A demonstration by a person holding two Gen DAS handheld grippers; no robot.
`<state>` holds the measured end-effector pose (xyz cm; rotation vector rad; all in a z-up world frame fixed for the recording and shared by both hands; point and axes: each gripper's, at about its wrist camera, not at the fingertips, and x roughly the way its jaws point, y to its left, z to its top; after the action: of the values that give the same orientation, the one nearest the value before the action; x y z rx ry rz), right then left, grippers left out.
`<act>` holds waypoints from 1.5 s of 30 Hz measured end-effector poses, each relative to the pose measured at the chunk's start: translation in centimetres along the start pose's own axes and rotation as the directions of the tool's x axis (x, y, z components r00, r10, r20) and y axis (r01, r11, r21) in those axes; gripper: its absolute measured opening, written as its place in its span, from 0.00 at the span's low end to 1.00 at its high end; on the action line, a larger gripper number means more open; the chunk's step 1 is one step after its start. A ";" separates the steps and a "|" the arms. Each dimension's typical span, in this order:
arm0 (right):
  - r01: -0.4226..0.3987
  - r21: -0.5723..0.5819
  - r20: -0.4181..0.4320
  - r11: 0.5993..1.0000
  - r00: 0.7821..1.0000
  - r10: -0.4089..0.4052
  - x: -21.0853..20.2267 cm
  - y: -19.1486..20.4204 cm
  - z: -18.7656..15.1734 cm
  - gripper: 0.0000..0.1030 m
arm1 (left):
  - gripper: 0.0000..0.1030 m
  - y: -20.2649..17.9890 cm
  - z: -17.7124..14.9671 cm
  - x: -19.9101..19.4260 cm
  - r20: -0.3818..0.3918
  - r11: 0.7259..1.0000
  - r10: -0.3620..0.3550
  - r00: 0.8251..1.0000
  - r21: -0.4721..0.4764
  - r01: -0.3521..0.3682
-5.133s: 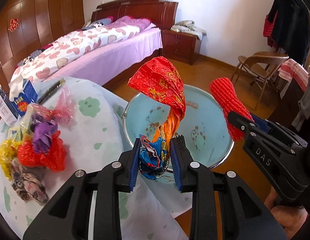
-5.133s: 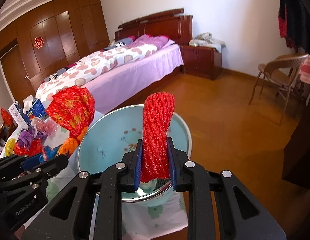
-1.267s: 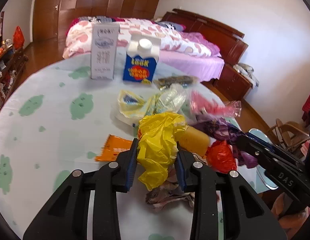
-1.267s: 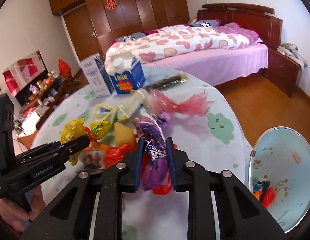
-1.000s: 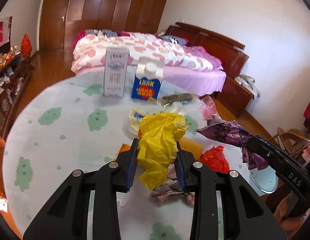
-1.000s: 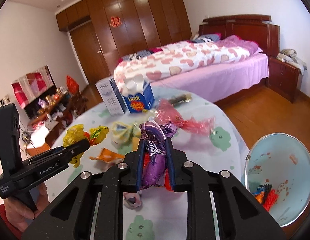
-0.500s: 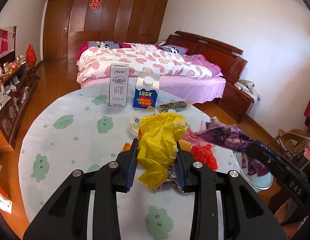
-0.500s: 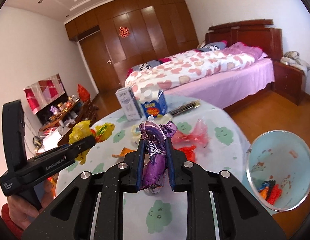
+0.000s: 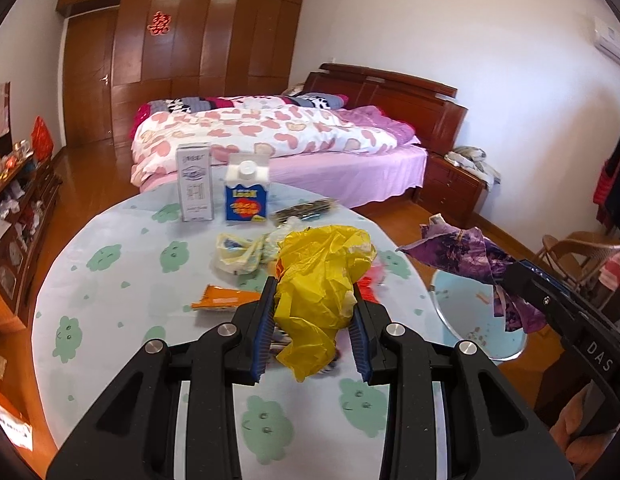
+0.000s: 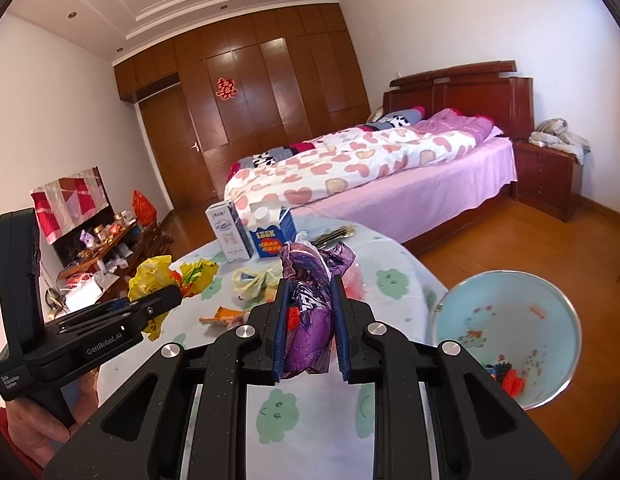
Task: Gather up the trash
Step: 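Lift the yellow bag and purple wrapper toward the wastebasket, then carry both items over the blue wastebasket and open both tools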
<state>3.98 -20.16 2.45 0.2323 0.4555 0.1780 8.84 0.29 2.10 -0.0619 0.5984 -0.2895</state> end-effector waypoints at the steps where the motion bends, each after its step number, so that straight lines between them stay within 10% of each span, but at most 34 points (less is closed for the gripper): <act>1: 0.013 -0.004 0.013 1.000 1.000 -0.013 -0.5 -0.3 0.0 0.20 | 0.32 -0.4 0.0 -0.1 0.000 1.000 -0.001 1.000 0.006 0.001; 28: 0.215 0.076 0.126 0.974 0.967 -0.224 -6.5 -7.2 0.3 0.20 | 0.32 -11.0 0.9 0.9 -0.003 0.976 -0.123 0.992 0.181 0.122; 45: 0.374 0.166 0.058 0.913 0.920 -0.387 -5.9 -14.0 -1.5 0.20 | 0.32 -18.0 -0.5 5.8 -0.076 0.945 -0.199 0.977 0.248 0.212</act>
<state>-0.31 -34.59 -0.07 0.2952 0.4166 -0.2516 8.62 -18.57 1.06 0.1322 0.6012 -0.5701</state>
